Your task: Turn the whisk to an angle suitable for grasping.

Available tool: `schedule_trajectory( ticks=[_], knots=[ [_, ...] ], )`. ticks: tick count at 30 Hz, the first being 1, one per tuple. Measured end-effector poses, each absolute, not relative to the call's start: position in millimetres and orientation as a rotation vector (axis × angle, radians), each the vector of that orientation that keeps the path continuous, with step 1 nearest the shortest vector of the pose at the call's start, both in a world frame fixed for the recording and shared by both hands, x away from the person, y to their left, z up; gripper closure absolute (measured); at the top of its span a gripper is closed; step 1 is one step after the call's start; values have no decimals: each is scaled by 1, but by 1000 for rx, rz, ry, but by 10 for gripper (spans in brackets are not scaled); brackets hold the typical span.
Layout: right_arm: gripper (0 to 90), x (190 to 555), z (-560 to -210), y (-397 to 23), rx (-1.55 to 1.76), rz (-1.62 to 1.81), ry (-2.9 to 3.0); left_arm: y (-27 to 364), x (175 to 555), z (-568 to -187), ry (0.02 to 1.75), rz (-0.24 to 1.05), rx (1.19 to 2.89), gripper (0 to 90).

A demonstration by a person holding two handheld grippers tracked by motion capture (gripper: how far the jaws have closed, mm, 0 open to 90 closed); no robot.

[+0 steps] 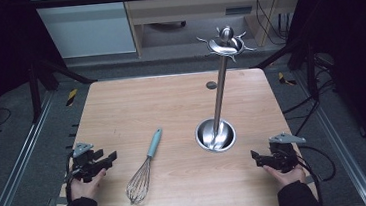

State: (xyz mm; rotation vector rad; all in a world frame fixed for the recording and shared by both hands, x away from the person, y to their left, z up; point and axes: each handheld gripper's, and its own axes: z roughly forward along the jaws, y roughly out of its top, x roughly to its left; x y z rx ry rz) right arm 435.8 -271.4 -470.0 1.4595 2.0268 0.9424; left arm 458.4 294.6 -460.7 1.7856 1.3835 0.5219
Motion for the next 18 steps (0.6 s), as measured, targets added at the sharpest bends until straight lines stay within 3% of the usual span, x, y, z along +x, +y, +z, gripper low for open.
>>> schedule_trajectory(
  ticks=[11,18],
  knots=[
    [427,433,-469,-273,1413,929,2035,278,449,-443,1310,480,1818,455],
    [429,432,-471,-271,1405,912,2056,267,450,-435,1277,444,1854,435]
  ],
)
